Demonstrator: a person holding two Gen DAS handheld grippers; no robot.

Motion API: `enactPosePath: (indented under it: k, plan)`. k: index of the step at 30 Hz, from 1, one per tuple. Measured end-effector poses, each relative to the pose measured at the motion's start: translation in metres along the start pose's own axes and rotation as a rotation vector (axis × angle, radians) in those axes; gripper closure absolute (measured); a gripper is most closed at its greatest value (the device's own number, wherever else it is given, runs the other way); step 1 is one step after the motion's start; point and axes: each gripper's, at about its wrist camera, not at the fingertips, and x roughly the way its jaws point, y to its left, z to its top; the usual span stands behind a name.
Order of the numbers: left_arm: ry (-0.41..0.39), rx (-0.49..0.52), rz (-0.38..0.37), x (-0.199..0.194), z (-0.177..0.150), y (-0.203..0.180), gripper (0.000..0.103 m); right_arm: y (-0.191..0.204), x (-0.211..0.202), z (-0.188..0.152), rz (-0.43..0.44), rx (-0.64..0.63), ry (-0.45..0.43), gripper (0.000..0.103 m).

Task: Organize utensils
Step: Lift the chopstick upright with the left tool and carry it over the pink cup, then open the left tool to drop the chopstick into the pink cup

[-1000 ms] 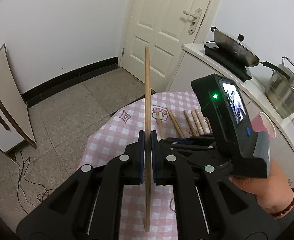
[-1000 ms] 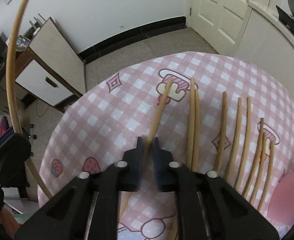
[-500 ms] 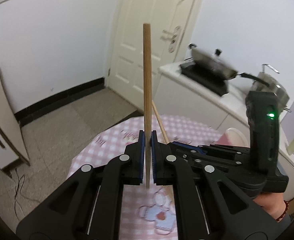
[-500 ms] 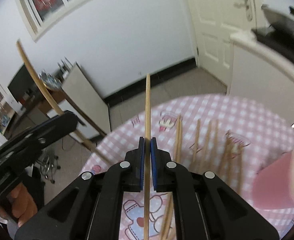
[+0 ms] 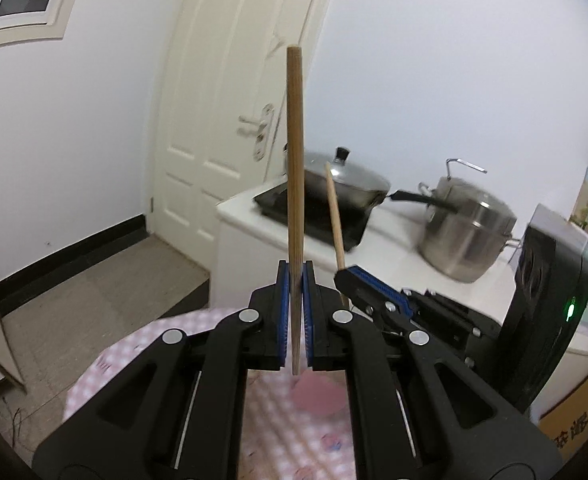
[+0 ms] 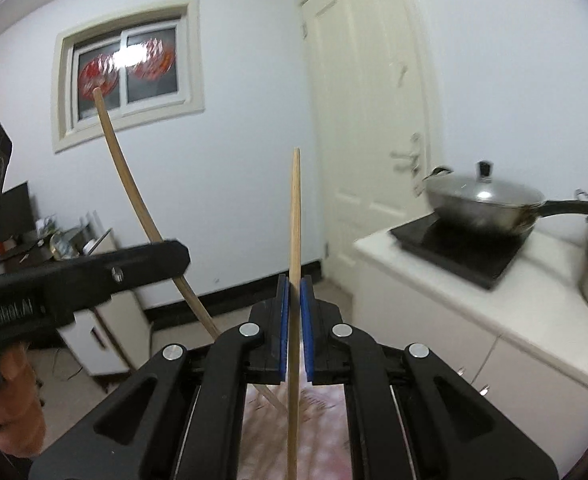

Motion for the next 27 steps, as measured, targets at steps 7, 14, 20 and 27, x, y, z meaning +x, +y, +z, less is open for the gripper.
enactPosePath:
  k: [7, 14, 20, 27]
  plan:
    - [0.029, -0.007, -0.054, 0.045, 0.0, -0.026, 0.097, -0.05, 0.0, -0.022, -0.082, 0.044, -0.132, 0.099]
    - [0.115, 0.006, -0.026, 0.086, -0.028, -0.034, 0.097, -0.073, -0.006, -0.048, -0.111, 0.075, -0.204, 0.099]
    - [0.198, 0.042, -0.002, 0.11, -0.054, -0.036, 0.096, -0.083, -0.002, -0.068, -0.093, 0.137, -0.209, 0.099]
    - [0.264, 0.064, -0.013, 0.124, -0.079, -0.034, 0.096, -0.081, -0.011, -0.085, -0.096, 0.152, -0.184, 0.098]
